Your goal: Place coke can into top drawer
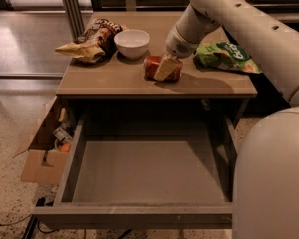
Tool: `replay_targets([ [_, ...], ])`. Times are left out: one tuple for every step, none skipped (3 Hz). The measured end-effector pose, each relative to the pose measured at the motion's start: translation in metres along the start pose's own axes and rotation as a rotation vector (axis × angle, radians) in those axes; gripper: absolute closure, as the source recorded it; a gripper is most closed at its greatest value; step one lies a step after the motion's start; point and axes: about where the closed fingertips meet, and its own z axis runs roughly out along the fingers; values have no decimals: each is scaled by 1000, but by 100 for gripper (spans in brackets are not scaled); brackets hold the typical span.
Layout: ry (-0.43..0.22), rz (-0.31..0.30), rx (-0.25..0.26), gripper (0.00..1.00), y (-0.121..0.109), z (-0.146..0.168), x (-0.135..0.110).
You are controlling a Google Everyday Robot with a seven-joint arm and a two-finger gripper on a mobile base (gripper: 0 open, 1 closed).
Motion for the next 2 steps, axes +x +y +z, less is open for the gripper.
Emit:
replay_targets([
  [0,0,0,95,0,0,0],
  [0,0,0,100,0,0,0],
])
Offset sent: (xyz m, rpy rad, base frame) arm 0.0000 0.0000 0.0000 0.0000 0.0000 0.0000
